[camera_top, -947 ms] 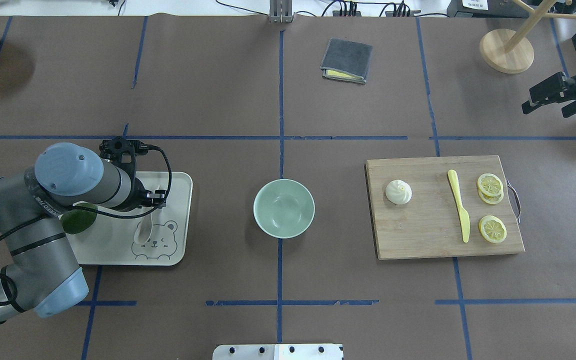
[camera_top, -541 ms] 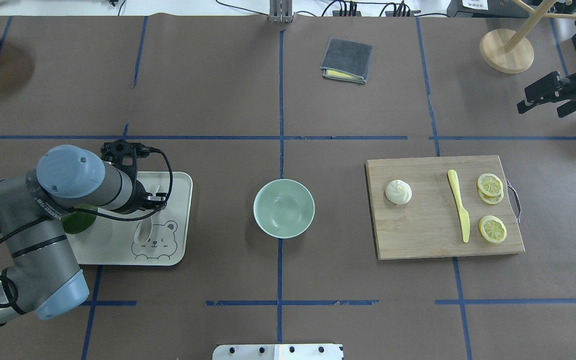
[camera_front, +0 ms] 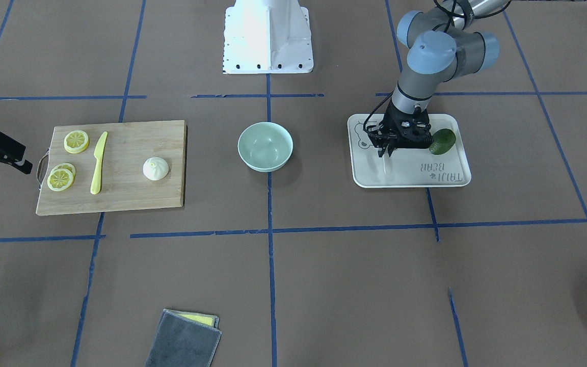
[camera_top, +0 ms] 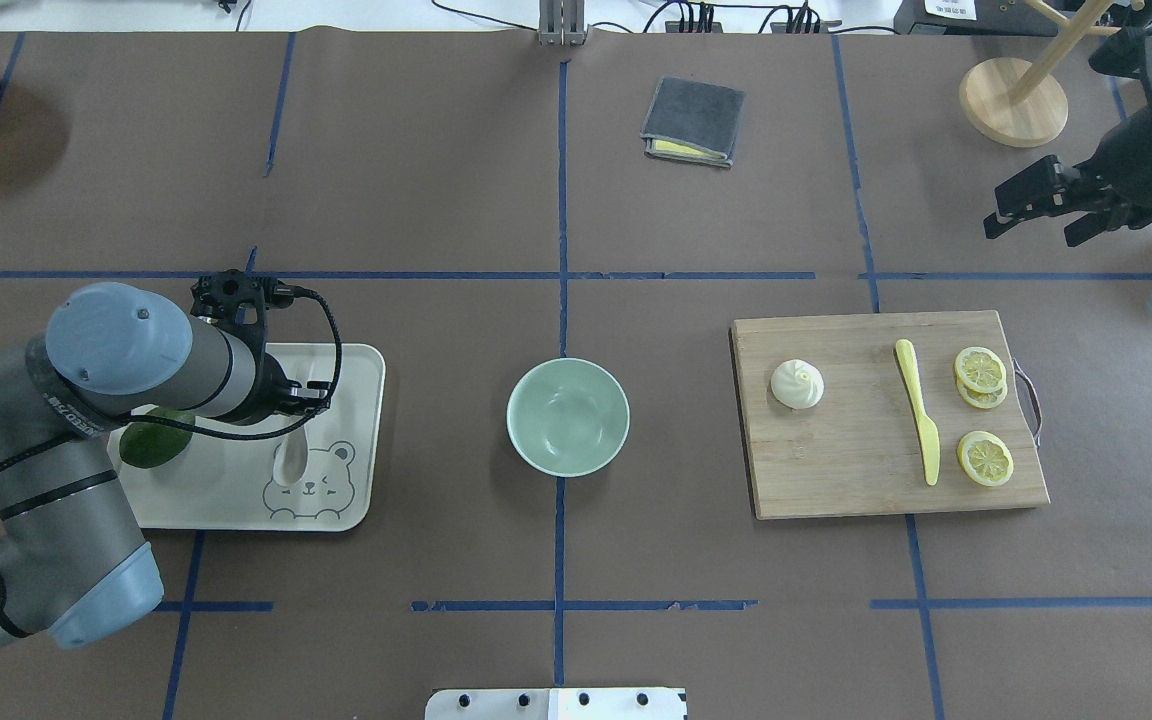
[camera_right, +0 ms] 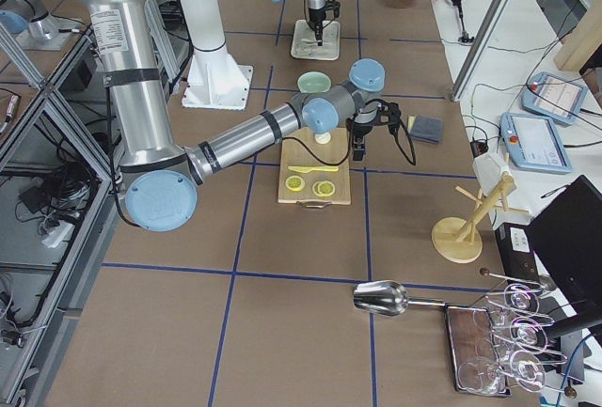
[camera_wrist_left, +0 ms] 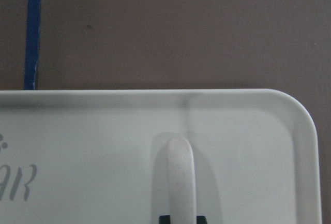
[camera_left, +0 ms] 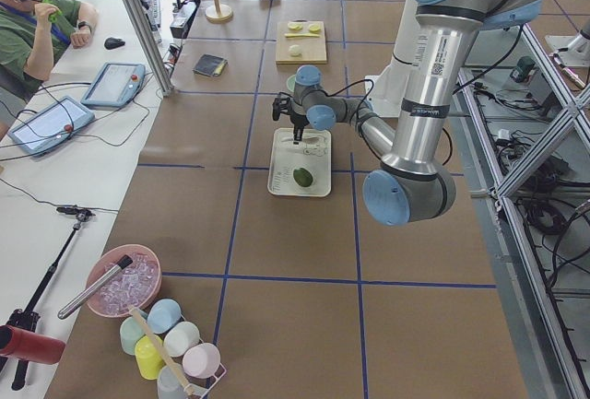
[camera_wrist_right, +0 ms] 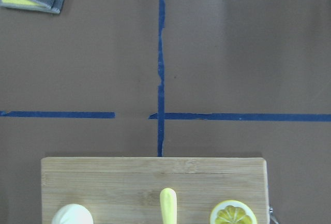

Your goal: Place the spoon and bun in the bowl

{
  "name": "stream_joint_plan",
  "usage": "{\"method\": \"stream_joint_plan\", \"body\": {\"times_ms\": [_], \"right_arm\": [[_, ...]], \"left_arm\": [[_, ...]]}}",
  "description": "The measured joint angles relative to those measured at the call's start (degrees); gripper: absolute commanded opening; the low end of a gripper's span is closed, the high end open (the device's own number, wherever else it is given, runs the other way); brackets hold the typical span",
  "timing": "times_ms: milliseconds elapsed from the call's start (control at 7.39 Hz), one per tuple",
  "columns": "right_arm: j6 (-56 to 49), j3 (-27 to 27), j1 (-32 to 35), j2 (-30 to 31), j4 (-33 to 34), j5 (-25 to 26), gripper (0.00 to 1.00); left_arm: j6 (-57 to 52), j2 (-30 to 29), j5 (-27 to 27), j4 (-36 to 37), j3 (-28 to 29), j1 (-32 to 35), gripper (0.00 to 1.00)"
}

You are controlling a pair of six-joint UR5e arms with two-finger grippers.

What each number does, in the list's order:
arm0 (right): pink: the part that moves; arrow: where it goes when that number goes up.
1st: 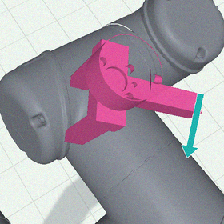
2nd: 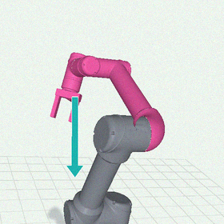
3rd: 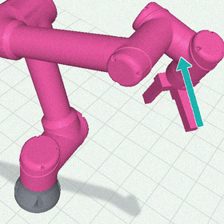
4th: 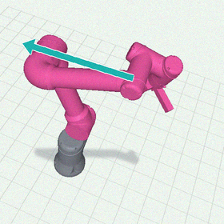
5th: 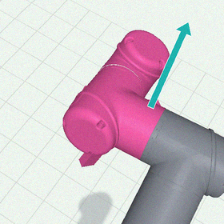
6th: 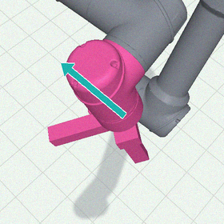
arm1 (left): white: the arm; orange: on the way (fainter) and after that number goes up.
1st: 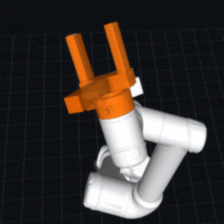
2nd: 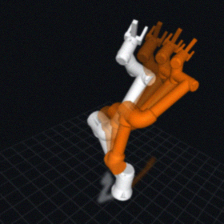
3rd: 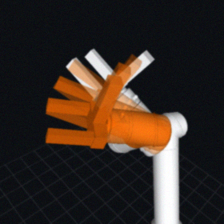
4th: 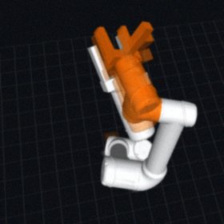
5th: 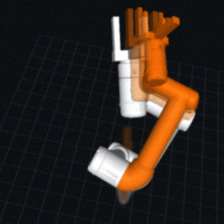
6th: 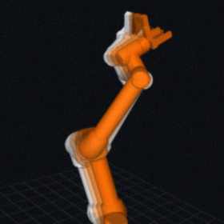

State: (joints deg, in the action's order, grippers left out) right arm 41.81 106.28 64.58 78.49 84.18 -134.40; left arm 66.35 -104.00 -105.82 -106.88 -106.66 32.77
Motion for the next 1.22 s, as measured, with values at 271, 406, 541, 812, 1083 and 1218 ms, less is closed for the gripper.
{"method": "stream_joint_plan", "body": {"times_ms": [271, 406, 541, 812, 1083, 1218], "right_arm": [[6.63, 0.68, -5.43, -1.53, -0.9, 3.8, 1.0], [10.14, 0.8, -8.59, -1.74, -2.76, 6.42, 1.0], [13.61, 0.82, -11.81, -1.81, -4.85, 9.22, 1.0], [17.55, 0.56, -18.38, -2.53, -6.34, 15.19, 1.0], [20.04, -0.24, -24.51, -4.24, -6.1, 20.87, 1.0], [20.46, -0.78, -26.32, -4.52, -6.01, 22.21, 1.0]], "left_arm": [[1.97, -2.81, -0.77, 2.68, -2.38, 2.13, 0.0], [6.33, -6.08, -1.33, 3.12, -1.53, 2.69, 0.0], [11.08, -9.63, -1.62, 3.19, -0.1, 2.88, 0.0], [16.18, -12.9, -1.81, 2.93, 1.25, 2.91, 0.0], [18.24, -14.12, -1.84, 2.7, 1.42, 2.95, 0.0], [18.77, -14.41, -1.84, 2.64, 1.44, 2.97, 0.0]]}}
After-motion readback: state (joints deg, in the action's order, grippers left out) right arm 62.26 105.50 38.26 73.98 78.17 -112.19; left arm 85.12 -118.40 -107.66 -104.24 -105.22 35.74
